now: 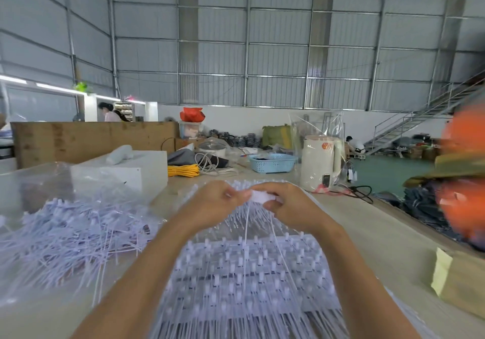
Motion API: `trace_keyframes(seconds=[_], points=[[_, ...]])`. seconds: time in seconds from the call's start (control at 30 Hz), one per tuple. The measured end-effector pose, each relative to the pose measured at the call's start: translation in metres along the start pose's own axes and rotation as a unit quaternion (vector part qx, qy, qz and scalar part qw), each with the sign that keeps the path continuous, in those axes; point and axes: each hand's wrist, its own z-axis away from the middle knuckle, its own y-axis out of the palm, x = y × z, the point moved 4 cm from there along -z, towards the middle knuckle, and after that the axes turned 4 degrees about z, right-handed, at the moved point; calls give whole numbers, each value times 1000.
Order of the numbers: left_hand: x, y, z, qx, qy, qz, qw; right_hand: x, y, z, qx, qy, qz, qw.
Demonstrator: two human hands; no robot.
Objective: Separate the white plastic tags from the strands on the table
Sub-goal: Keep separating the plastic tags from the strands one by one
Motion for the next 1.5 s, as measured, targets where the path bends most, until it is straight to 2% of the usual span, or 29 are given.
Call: trace_keyframes(seconds=[0.1,0.2,0.3,0.4,0.53,0.7,0.83,0.9,0.97,1.0,1.13,1.2,1.3,1.4,1.5], points=[[-4,33,-5,-7,12,147,989,4,0,1,-2,-13,-3,1000],[0,37,-11,-46,2,293,955,3,-6,-1,-25,1,0,1000],[2,33,-10,-77,21,300,951,9,-8,0,-25,1,-48,999],[-2,31,-7,-111,49,271,955,13,-6,0,1,-13,-45,999],[-1,31,-6,-110,22,276,955,19,-6,0,8,-46,-20,999],[1,35,-4,-53,-70,373,924,21,-4,0,-6,-82,51,995],[-4,40,1,79,-156,482,859,12,-3,-2,-24,-67,153,986],[-13,40,5,145,-156,504,837,0,-10,-1,-53,-40,158,985],[-21,37,6,165,-127,504,838,-9,-25,3,-94,8,123,988],[-24,34,6,151,-114,499,846,-10,-34,6,-119,25,96,988],[-8,23,-2,30,-97,412,905,8,-65,15,-201,23,-5,979],[9,22,-7,-9,-127,383,915,22,-68,19,-176,12,-70,982],[21,28,-8,9,-175,375,910,38,-49,21,-37,16,-172,984],[17,36,-5,90,-178,418,886,40,-21,15,31,22,-109,993],[10,39,-2,164,-141,412,885,36,1,7,34,28,-43,998]])
